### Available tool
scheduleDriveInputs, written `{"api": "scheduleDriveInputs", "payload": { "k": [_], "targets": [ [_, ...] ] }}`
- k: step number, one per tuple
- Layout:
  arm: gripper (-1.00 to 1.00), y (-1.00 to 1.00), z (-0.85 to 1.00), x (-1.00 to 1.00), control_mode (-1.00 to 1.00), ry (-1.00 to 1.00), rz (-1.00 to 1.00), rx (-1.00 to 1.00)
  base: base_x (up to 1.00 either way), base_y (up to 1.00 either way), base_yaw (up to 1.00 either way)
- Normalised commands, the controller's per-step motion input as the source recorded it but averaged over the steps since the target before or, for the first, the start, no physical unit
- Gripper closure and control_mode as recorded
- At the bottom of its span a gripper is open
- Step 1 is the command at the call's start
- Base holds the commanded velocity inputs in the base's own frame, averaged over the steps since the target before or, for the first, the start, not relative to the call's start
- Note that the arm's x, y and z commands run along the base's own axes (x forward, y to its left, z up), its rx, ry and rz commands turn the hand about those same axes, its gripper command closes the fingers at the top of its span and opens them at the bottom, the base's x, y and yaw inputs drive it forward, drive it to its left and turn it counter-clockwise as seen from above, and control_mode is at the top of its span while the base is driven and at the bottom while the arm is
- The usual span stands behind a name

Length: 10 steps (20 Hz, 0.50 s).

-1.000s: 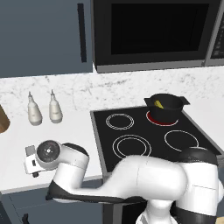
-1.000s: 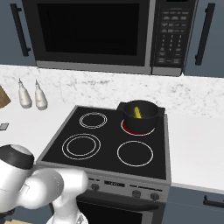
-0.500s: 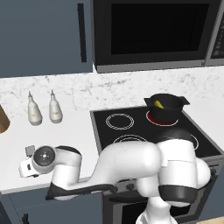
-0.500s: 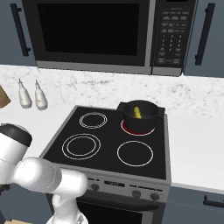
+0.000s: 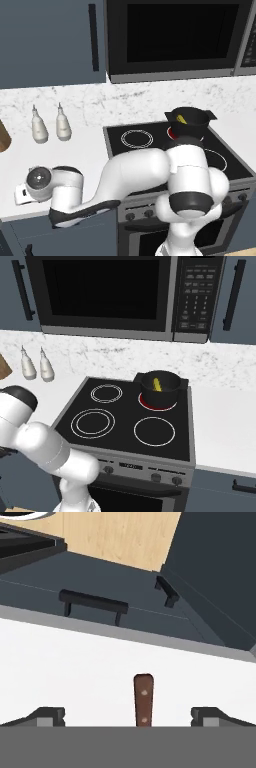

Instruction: Put the cucumber and lemon in the pot. Retrieve the spatula and lightly stir the vegetables in the pot.

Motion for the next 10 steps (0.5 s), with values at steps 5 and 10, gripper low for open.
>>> {"api": "scheduleDriveInputs", "payload": {
  "k": [5, 10],
  "targets": [
    [-1.0, 0.0, -0.25, 0.14, -1.0, 0.12, -0.03, 0.0, 0.0, 0.0, 0.0],
    [-1.0, 0.0, -0.32, 0.32, -1.0, 0.01, 0.0, 0.0, 0.0, 0.0, 0.0]
  ]
}}
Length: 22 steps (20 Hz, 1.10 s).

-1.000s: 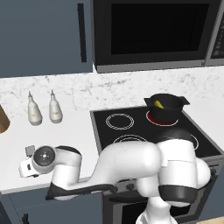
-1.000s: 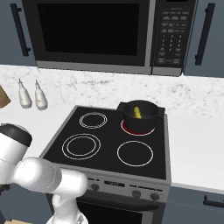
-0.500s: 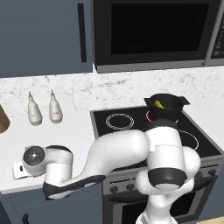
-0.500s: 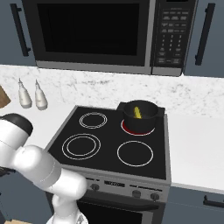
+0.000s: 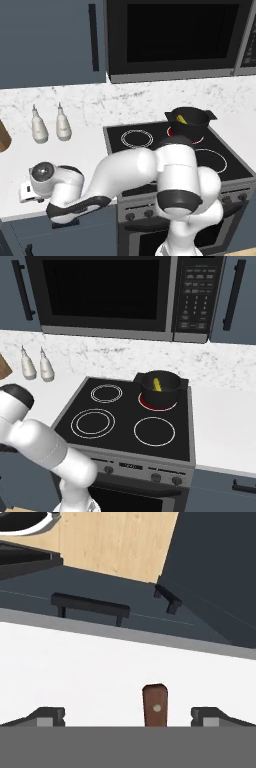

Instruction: Put the cucumber and lemon in the pot. Retrieve the spatula and lightly stir the vegetables in the pot.

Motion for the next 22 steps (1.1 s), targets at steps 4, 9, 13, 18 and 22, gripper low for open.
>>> {"api": "scheduleDriveInputs", "payload": {
  "k": [4, 9, 13, 18, 22],
  "targets": [
    [-1.0, 0.06, -0.23, 0.19, -1.0, 0.0, 0.0, 0.0, 0.0, 0.0, 0.0],
    [-1.0, 0.2, -0.05, 0.15, -1.0, 0.0, 0.0, 0.0, 0.0, 0.0, 0.0],
    [-1.0, 0.08, -0.21, 0.05, -1.0, 0.0, 0.0, 0.0, 0.0, 0.0, 0.0],
    [-1.0, 0.01, -0.29, 0.0, -1.0, 0.0, 0.0, 0.0, 0.0, 0.0, 0.0],
    [-1.0, 0.1, -0.07, 0.08, -1.0, -0.01, 0.01, 0.0, 0.0, 0.0, 0.0]
  ]
}}
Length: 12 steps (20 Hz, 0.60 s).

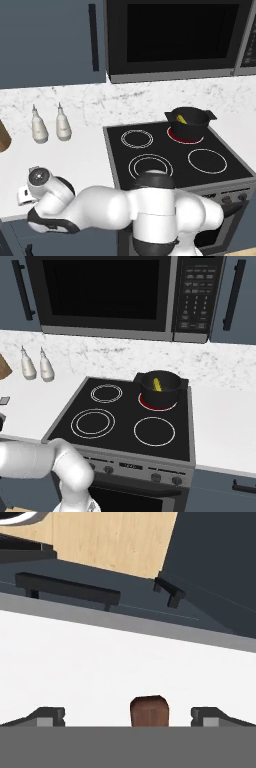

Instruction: Put the cucumber and lemon in the pot. Retrieve the spatula and lightly stir the vegetables in the pot.

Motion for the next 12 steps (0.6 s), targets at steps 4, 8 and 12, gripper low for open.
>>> {"api": "scheduleDriveInputs", "payload": {
  "k": [4, 8, 12],
  "targets": [
    [-1.0, 0.16, -0.05, 0.18, -1.0, -0.01, 0.03, 0.0, 0.0, 0.0, 0.0],
    [-1.0, 0.19, -0.12, 0.17, -1.0, -0.02, 0.03, 0.0, 0.0, 0.0, 0.0],
    [-1.0, 0.1, -0.18, 0.16, -1.0, -0.06, 0.01, 0.0, 0.0, 0.0, 0.0]
  ]
}}
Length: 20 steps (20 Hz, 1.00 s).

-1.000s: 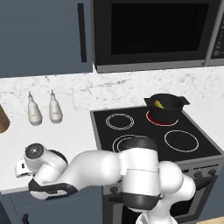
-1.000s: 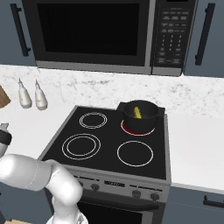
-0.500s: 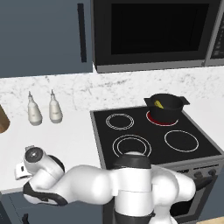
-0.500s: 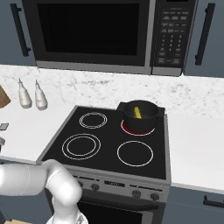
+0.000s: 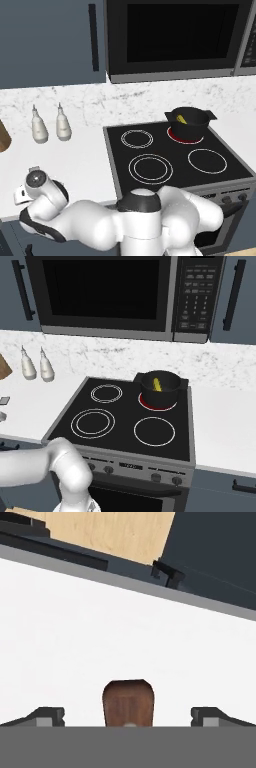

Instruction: Put the cucumber and lemon in the pot. Retrieve the spatula and lightly stir the vegetables in the pot.

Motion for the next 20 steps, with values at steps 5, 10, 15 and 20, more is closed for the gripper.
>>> {"api": "scheduleDriveInputs", "payload": {
  "k": [5, 10, 15, 20],
  "targets": [
    [-1.0, 0.05, -0.36, 0.1, -1.0, -0.07, 0.0, 0.0, 0.0, 0.0, 0.0],
    [1.0, -0.05, -0.63, -0.02, -1.0, -0.03, 0.0, 0.0, 0.0, 0.0, 0.0],
    [1.0, -0.45, -0.77, -0.05, -1.0, 0.17, -0.08, 0.08, 0.0, 0.0, 0.0],
    [1.0, -0.72, -0.75, -0.36, -1.0, 0.17, -0.11, 0.19, 0.0, 0.0, 0.0]
  ]
}}
